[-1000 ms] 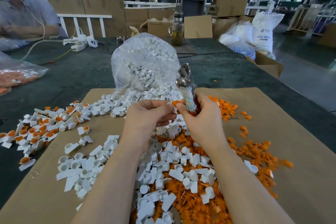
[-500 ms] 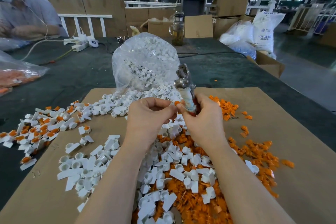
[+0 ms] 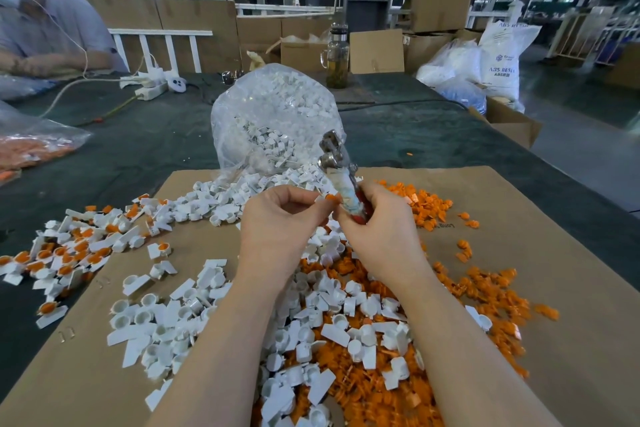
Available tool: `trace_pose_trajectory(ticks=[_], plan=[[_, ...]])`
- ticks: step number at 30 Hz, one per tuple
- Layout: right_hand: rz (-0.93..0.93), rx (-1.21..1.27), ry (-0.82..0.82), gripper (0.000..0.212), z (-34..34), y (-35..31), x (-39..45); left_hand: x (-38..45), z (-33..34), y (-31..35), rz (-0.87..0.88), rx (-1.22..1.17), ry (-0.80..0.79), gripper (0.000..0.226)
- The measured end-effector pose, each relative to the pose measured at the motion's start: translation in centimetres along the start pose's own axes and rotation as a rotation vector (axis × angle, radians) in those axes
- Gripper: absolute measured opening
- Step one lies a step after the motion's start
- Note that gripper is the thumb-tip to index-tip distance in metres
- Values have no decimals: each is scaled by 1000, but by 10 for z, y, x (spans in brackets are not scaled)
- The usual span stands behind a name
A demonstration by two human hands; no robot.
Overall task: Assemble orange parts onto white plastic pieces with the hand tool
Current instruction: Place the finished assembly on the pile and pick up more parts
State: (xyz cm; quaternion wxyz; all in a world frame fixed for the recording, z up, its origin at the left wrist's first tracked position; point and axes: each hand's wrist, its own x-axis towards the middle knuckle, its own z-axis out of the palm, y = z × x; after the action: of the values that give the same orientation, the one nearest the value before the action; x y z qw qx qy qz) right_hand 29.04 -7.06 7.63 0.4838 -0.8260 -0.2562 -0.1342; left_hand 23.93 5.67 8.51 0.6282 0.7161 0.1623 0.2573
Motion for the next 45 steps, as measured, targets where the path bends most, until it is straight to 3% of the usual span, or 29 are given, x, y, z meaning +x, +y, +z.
trace_pose_trajectory(ticks=[5, 13, 23, 28, 39, 45], plan=[[60, 44, -105, 6, -8, -1, 1, 1, 0, -2, 17, 59, 23, 11], [124, 48, -333, 11, -26, 2, 1, 6, -6, -2, -6, -91, 38, 8], [144, -10, -525, 16, -31, -1, 0, 6, -9, 0, 60, -112, 21, 10], [108, -29, -520, 6, -29, 1, -1, 6, -10, -1, 76, -112, 6, 11], [91, -74, -489, 22, -17, 6, 1, 7, -11, -1, 45, -211, -2, 14], [56, -205, -402, 4, -13, 10, 0, 9, -17, 0, -185, -418, 77, 5]])
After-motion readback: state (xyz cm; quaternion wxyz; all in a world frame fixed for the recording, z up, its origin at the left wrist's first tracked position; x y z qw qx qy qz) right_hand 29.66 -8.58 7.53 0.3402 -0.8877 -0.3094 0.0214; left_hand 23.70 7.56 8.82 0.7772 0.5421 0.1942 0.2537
